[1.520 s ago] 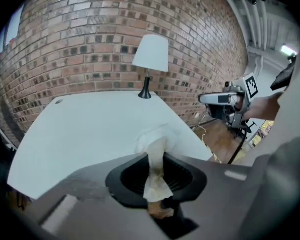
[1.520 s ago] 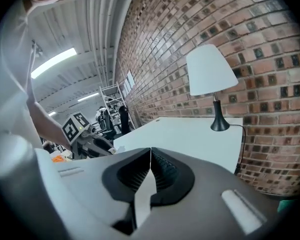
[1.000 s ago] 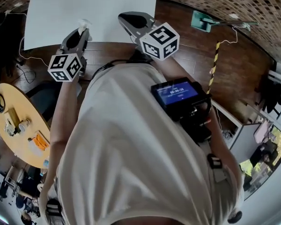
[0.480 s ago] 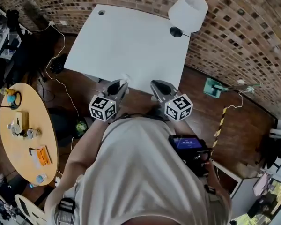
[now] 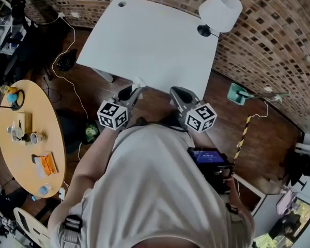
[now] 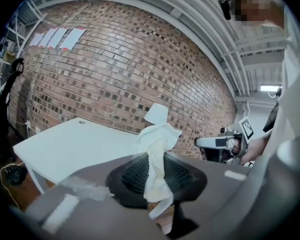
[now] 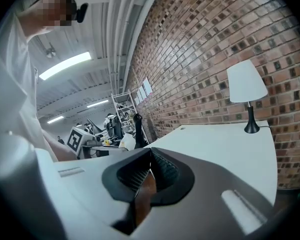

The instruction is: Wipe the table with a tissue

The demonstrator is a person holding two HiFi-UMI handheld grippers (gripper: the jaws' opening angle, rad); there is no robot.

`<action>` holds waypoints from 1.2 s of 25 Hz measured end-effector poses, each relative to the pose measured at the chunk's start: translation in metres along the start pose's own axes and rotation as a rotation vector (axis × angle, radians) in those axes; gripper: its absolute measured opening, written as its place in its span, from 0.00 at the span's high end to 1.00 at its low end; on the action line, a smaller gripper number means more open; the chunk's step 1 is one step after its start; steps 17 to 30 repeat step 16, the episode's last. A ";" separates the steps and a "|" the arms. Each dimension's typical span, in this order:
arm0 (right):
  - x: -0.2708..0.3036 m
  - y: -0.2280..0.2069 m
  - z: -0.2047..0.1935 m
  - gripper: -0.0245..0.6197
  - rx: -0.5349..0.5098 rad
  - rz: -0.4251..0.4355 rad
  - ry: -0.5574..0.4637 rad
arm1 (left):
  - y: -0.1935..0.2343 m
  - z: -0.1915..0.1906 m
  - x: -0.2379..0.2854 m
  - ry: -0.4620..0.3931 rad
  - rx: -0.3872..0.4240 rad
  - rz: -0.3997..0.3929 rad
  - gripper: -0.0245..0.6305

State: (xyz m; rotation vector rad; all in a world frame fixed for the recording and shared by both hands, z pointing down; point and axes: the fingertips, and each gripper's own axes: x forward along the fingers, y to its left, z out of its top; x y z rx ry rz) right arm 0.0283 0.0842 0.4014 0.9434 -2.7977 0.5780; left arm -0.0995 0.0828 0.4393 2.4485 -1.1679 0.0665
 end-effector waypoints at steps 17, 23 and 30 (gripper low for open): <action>0.020 0.028 0.004 0.95 -0.086 0.034 0.043 | -0.002 -0.016 -0.014 0.031 -0.010 -0.017 0.84; 0.020 0.028 0.004 0.95 -0.086 0.034 0.043 | -0.002 -0.016 -0.014 0.031 -0.010 -0.017 0.84; 0.020 0.028 0.004 0.95 -0.086 0.034 0.043 | -0.002 -0.016 -0.014 0.031 -0.010 -0.017 0.84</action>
